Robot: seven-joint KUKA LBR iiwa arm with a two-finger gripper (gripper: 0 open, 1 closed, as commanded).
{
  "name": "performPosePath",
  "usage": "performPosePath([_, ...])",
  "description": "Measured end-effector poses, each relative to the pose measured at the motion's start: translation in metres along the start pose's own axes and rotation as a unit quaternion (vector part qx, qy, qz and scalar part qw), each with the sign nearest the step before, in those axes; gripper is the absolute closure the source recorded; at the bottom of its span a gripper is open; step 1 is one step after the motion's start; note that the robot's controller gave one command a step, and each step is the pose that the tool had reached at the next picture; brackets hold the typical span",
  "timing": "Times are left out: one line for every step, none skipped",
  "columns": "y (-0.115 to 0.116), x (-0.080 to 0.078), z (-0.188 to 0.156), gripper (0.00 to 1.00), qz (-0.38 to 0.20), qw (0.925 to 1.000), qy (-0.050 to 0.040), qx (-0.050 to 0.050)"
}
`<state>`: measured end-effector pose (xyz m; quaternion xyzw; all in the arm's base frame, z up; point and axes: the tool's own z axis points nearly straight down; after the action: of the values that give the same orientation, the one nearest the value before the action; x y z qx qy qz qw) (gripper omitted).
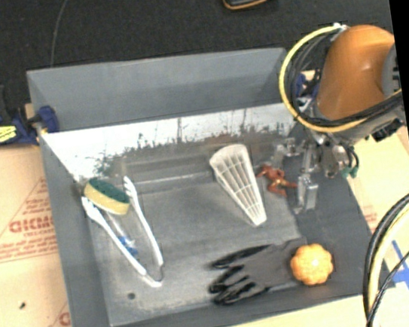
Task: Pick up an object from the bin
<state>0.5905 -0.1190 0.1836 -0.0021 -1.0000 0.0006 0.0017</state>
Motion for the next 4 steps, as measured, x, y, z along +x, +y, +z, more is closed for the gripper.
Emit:
performPosePath([0.001,-0.001,-0.005,0.0,-0.002,1.0,-0.0037,0.001])
performPosePath([0.064,0.07,0.117,0.0,-0.062,0.9981,-0.0001,0.0])
performPosePath([0.075,0.053,0.057,0.0,-0.282,0.9592,-0.0127,0.007])
performPosePath([0.109,0.087,0.084,0.0,-0.176,0.9844,-0.0028,0.001])
